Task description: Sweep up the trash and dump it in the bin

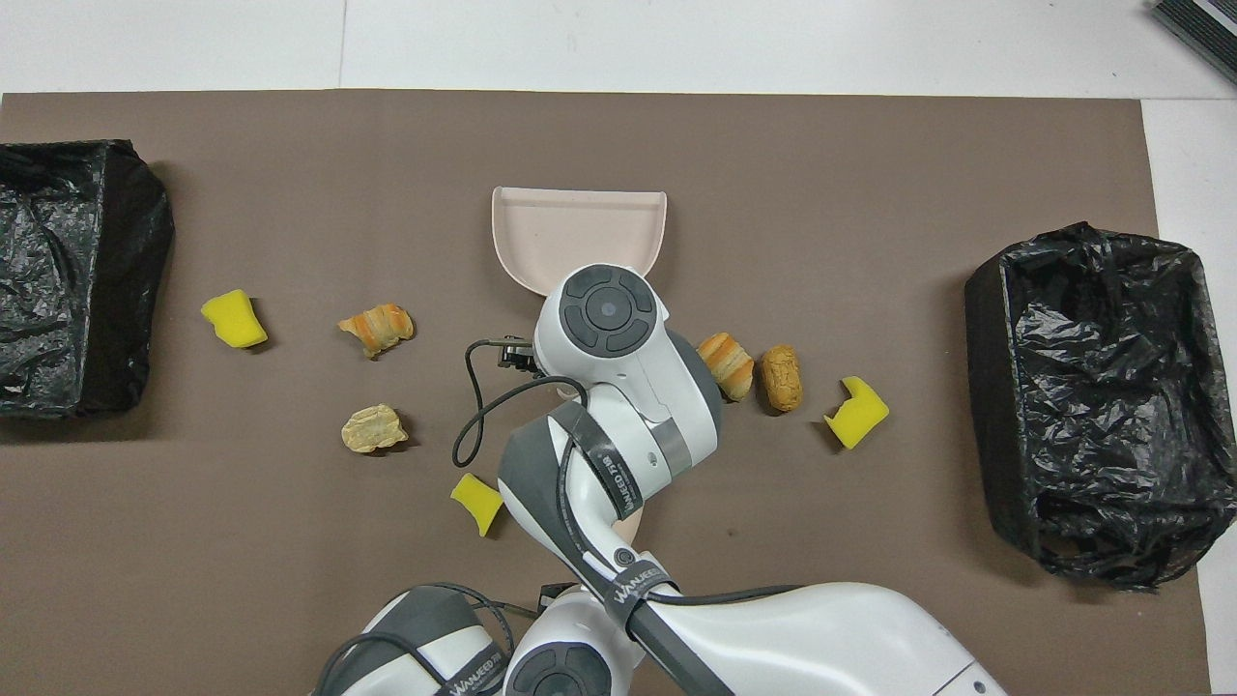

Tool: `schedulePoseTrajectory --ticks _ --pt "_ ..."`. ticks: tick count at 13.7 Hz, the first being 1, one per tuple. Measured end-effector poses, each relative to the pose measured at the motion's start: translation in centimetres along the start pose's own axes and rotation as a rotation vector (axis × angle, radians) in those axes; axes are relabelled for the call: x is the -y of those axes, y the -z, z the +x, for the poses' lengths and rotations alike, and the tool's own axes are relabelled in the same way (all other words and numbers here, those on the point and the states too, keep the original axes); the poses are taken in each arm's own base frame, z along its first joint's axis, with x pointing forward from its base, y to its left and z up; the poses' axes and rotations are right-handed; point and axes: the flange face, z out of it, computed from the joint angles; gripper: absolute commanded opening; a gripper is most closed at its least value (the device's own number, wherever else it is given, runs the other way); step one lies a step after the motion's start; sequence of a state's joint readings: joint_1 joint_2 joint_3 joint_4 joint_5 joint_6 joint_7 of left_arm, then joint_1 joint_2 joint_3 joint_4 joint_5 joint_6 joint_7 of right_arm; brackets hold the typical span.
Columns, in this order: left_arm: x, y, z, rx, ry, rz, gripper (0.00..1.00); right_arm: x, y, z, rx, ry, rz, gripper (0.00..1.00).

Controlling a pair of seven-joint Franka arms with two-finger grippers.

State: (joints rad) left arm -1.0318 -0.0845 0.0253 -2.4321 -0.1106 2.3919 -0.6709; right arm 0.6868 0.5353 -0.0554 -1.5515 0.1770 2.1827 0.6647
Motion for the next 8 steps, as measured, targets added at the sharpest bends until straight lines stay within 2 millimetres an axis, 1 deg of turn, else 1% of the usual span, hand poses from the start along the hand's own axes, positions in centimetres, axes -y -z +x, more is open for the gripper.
schedulePoseTrajectory --ticks 1,2,4,8 --pt "-0.2 0.0 -0.8 0.029 -0.014 0.023 0.00 -0.2 0.0 0.1 -0.001 -0.001 -0.002 0.11" --pt "-0.4 0.2 -1.8 0.060 -0.032 0.047 0.00 -0.4 -0.1 0.3 -0.002 -0.003 -0.004 0.00" --pt "-0.3 1.3 -3.4 0.110 -0.055 0.090 0.00 -0.5 0.0 0.4 -0.003 -0.006 -0.004 0.00" --pt "1.5 3.6 -5.6 0.202 -0.073 0.189 0.00 -0.6 0.0 0.5 -0.003 -0.007 -0.004 0.00"
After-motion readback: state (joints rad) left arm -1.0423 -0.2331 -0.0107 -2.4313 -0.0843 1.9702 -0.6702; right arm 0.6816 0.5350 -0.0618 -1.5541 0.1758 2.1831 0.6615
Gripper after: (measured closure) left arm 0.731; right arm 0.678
